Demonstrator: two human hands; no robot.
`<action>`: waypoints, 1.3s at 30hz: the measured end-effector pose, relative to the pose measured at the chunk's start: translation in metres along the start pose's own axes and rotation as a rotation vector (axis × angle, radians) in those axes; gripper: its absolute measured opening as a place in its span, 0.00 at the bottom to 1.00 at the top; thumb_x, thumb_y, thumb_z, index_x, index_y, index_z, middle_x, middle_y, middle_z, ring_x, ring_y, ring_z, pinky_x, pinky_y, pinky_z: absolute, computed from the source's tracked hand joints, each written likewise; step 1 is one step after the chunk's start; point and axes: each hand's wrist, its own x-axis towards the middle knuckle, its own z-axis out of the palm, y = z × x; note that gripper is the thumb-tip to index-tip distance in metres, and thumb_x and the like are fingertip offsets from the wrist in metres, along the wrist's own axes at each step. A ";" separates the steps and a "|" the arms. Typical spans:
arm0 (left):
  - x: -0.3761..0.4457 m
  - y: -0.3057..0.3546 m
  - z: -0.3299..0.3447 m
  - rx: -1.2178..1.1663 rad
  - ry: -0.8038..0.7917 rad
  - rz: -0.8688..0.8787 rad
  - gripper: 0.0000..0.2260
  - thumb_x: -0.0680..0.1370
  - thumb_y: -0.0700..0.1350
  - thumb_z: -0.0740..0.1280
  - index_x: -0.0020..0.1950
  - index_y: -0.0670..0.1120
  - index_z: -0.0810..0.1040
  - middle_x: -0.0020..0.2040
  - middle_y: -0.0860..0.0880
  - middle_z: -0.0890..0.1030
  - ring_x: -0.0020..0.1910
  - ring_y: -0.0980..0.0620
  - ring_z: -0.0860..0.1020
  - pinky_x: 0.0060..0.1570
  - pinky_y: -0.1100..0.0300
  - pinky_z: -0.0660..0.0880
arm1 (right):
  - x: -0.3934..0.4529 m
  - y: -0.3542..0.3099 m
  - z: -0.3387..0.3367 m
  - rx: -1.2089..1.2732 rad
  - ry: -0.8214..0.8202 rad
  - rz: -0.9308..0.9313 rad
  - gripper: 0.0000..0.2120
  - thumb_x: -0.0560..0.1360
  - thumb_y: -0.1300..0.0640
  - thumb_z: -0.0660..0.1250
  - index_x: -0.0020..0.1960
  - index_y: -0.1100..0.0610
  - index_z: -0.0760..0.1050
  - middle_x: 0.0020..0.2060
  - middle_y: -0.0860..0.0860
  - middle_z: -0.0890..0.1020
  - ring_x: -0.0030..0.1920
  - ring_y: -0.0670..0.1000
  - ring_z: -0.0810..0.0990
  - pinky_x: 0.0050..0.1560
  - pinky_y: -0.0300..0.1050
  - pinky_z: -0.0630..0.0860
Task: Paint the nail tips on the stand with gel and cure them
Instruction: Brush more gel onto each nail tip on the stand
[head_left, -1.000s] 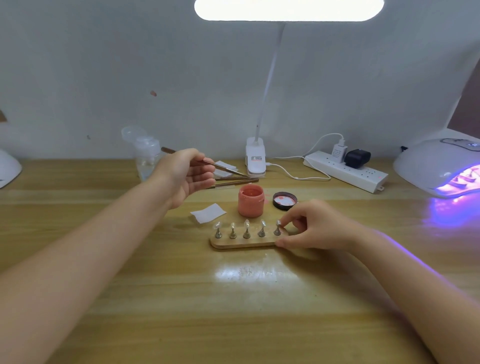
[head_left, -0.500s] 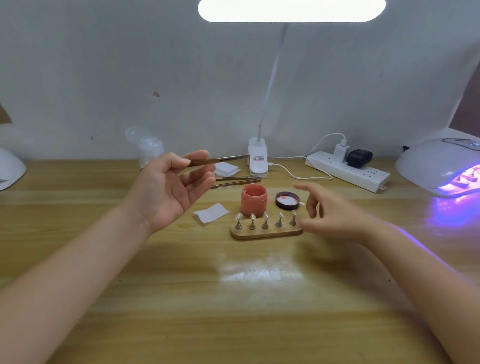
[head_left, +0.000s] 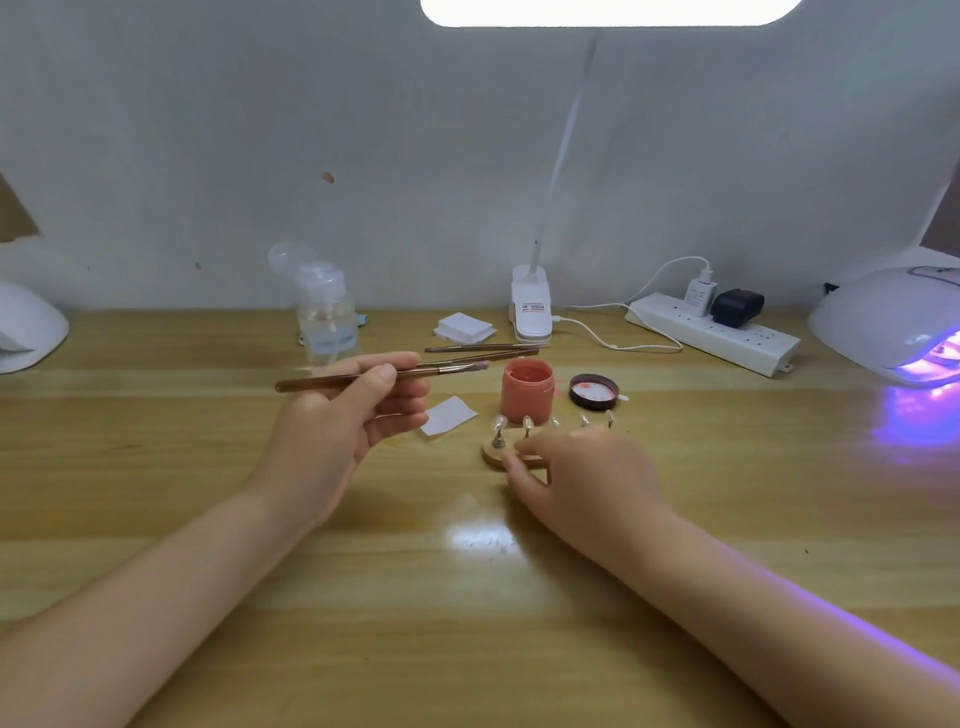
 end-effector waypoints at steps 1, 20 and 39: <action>-0.002 -0.001 0.001 0.024 0.017 0.020 0.13 0.82 0.35 0.59 0.51 0.41 0.83 0.43 0.42 0.85 0.43 0.48 0.83 0.41 0.60 0.80 | 0.000 -0.001 0.003 -0.010 0.016 0.015 0.16 0.78 0.42 0.56 0.48 0.48 0.80 0.38 0.48 0.82 0.42 0.51 0.79 0.34 0.43 0.67; -0.028 -0.009 0.020 0.165 0.059 0.185 0.03 0.75 0.44 0.71 0.48 0.48 0.83 0.42 0.47 0.86 0.40 0.51 0.84 0.43 0.62 0.80 | 0.016 -0.005 0.015 0.012 -0.034 0.048 0.18 0.81 0.42 0.55 0.52 0.48 0.81 0.42 0.48 0.83 0.46 0.52 0.79 0.35 0.44 0.66; -0.049 -0.006 0.023 0.398 -0.124 0.295 0.11 0.74 0.45 0.67 0.55 0.49 0.81 0.48 0.49 0.85 0.50 0.57 0.83 0.50 0.67 0.76 | 0.003 0.010 0.004 0.771 0.170 0.163 0.03 0.72 0.58 0.73 0.41 0.51 0.83 0.32 0.40 0.82 0.29 0.42 0.75 0.37 0.38 0.73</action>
